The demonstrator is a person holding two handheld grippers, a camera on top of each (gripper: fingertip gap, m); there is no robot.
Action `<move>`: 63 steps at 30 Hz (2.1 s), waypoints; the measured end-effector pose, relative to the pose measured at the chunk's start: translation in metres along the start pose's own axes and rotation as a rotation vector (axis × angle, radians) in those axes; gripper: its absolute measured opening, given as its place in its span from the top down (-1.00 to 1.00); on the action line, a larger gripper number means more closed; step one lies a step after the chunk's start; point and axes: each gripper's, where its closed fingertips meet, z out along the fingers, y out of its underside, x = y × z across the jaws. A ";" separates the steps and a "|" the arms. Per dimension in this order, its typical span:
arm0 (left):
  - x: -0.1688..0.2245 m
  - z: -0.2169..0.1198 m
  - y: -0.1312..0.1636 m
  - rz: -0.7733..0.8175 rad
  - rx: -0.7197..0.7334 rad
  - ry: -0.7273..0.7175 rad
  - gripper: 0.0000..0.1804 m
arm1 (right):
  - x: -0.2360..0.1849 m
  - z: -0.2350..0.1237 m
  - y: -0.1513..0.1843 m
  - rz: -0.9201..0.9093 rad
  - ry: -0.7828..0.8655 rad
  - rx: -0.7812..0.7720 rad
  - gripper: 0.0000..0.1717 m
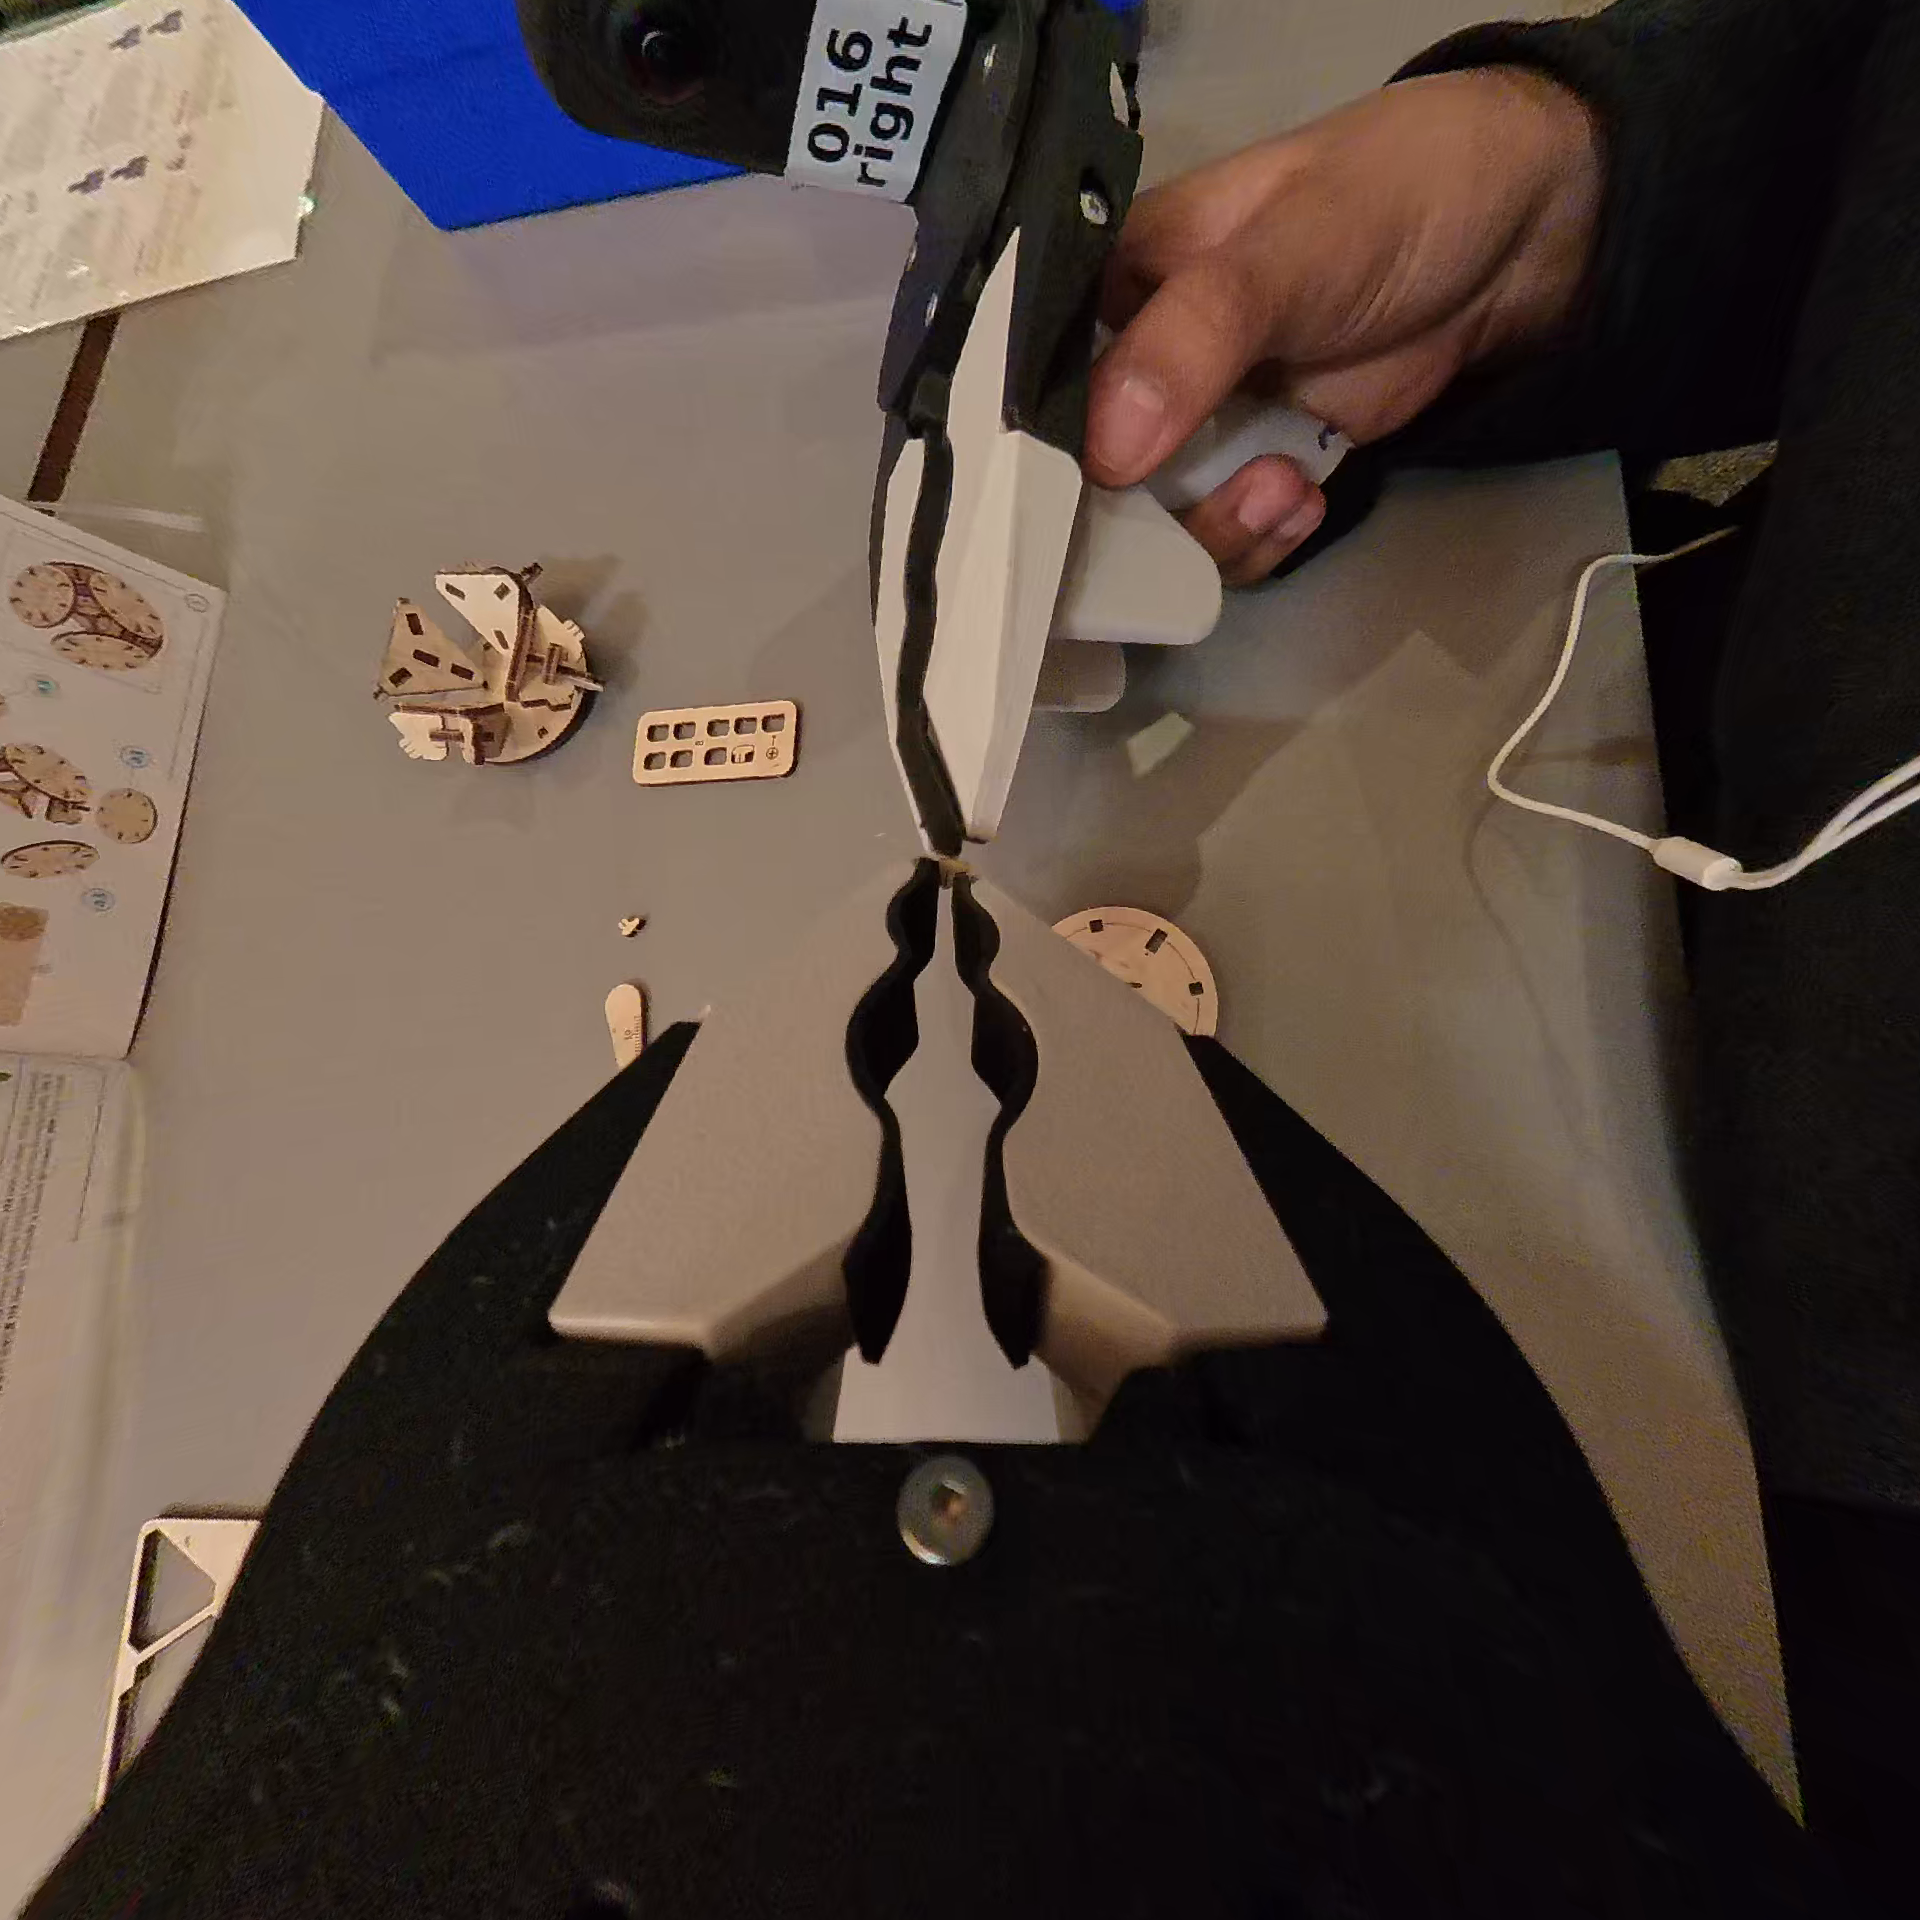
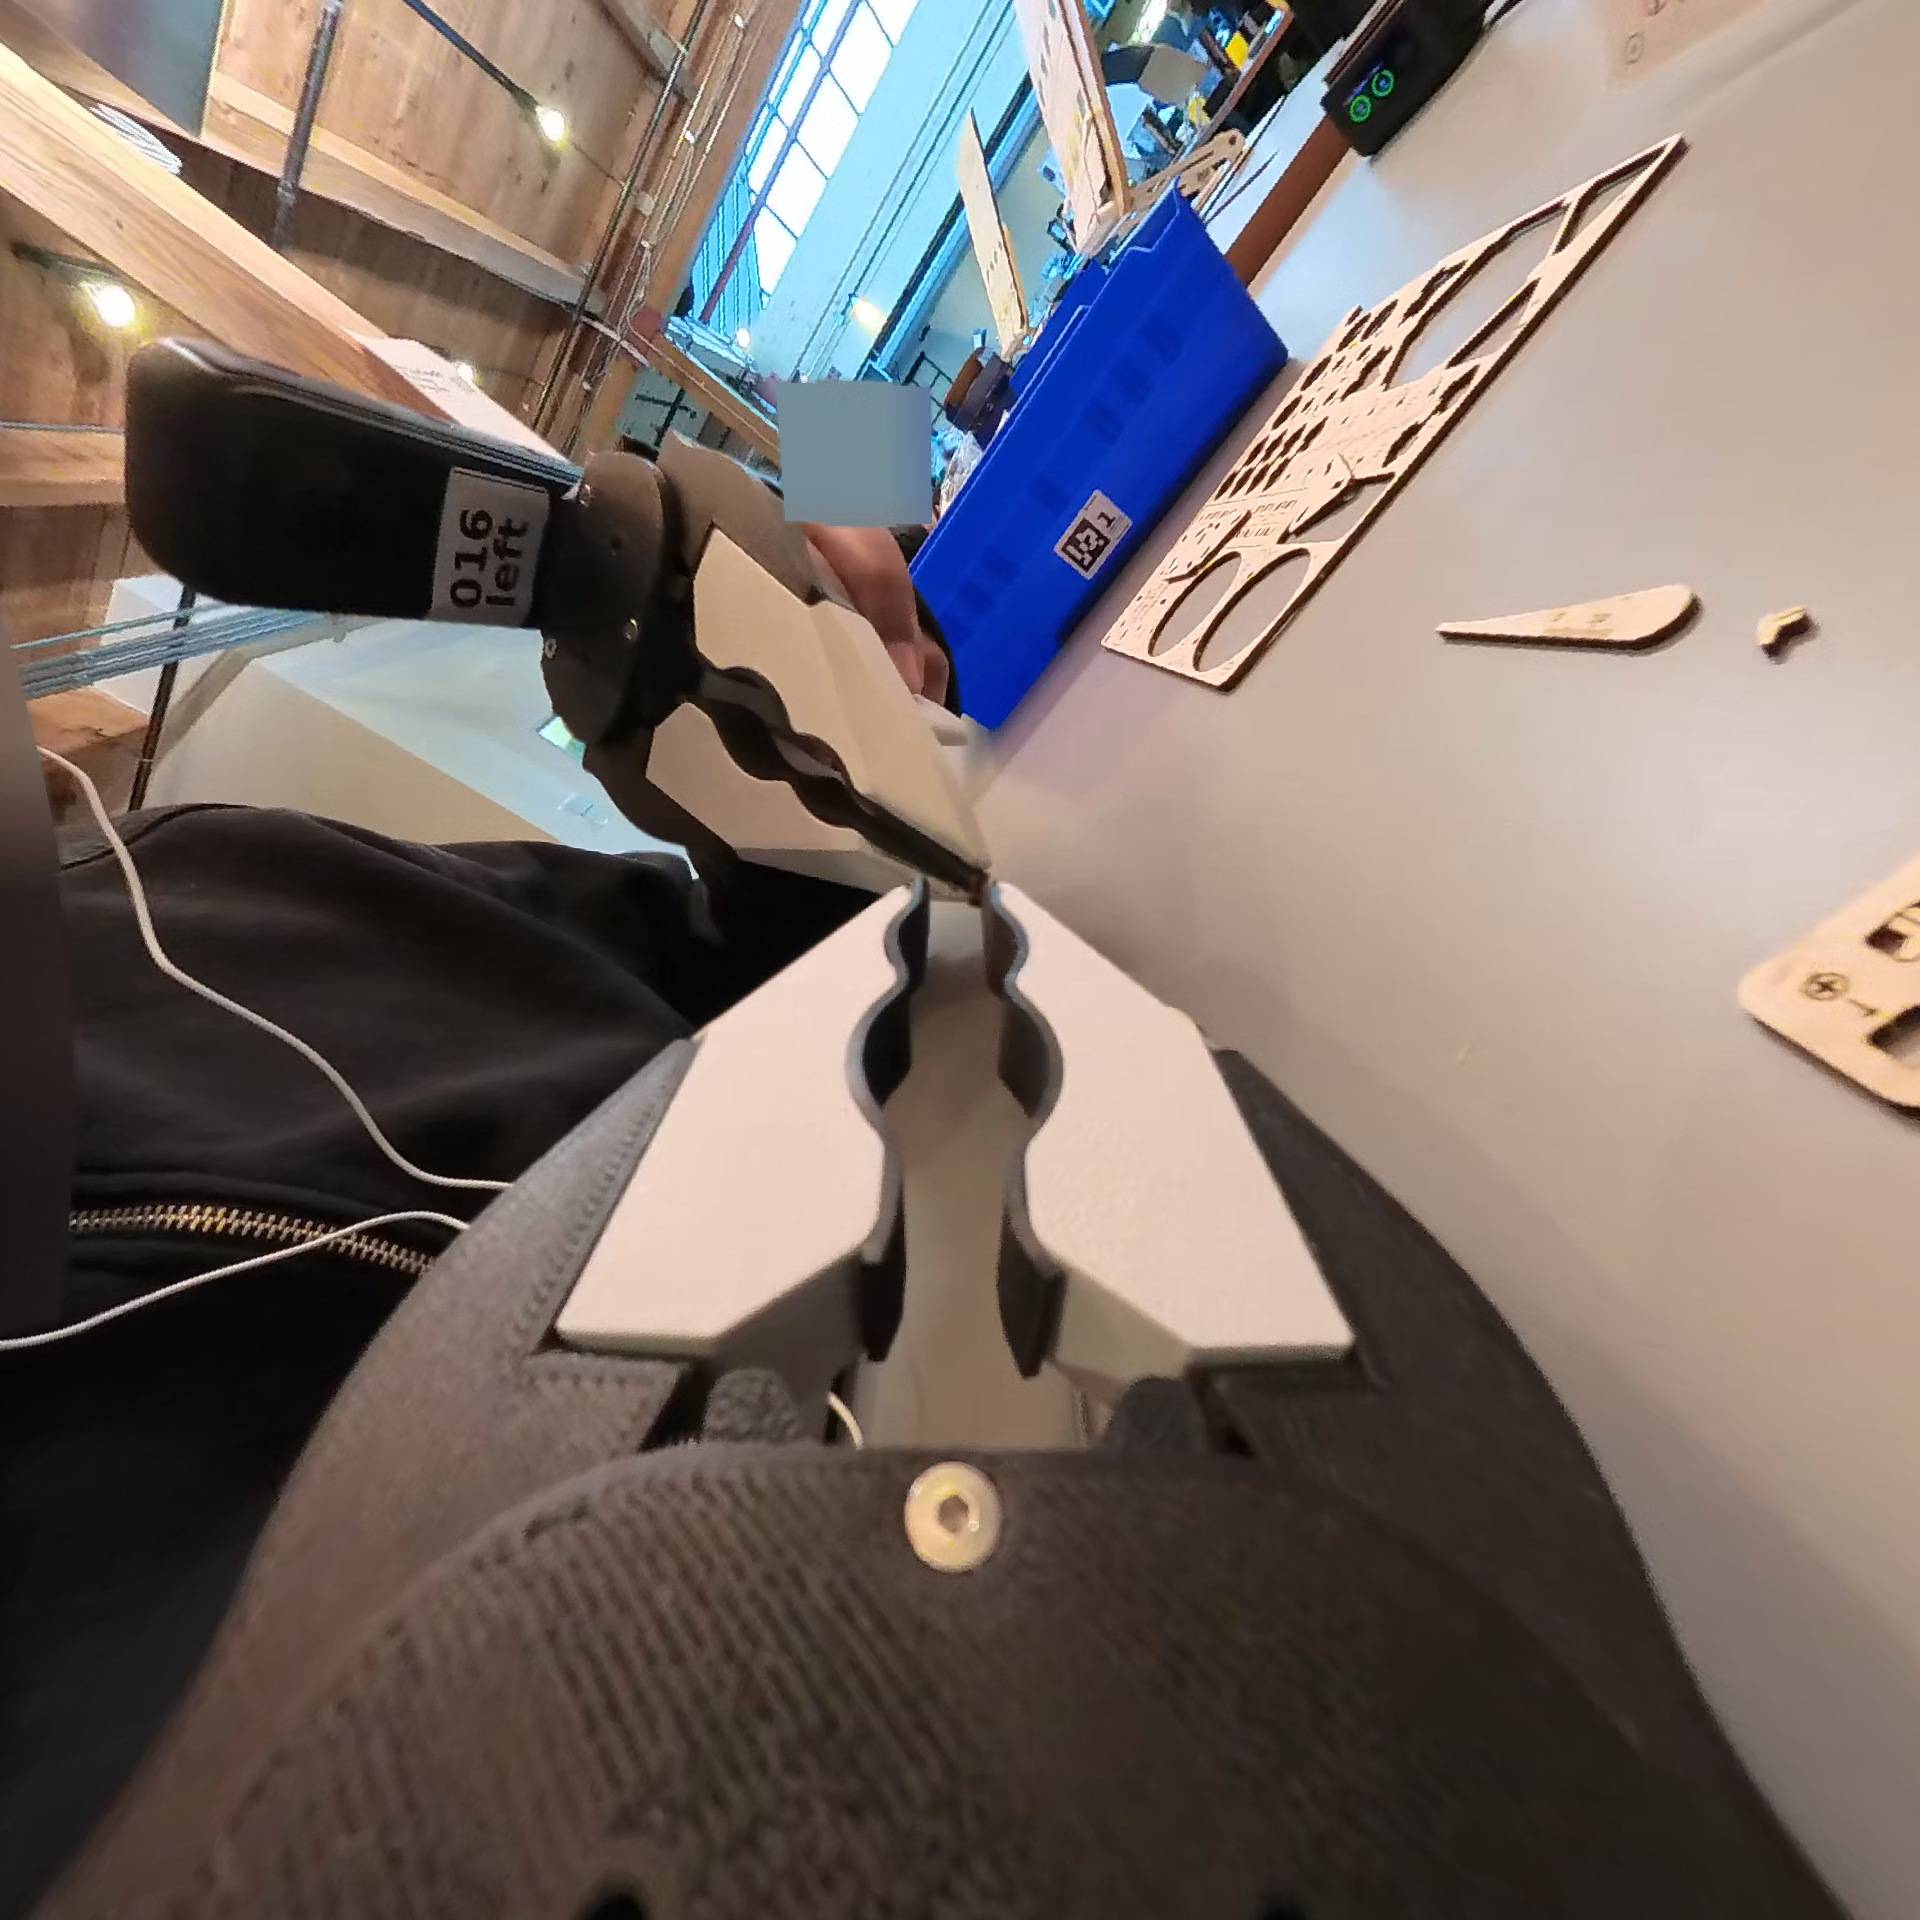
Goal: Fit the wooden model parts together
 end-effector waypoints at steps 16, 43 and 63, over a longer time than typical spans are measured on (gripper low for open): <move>0.003 -0.002 -0.008 0.015 0.048 -0.001 1.00 | -0.002 -0.002 -0.001 0.009 -0.023 0.010 1.00; 0.042 -0.004 0.052 -0.590 0.141 0.056 1.00 | 0.030 0.007 0.028 -0.559 0.464 -0.488 1.00; 0.028 -0.009 0.059 -0.911 0.301 0.149 1.00 | 0.052 0.013 0.051 -0.992 0.482 -1.447 1.00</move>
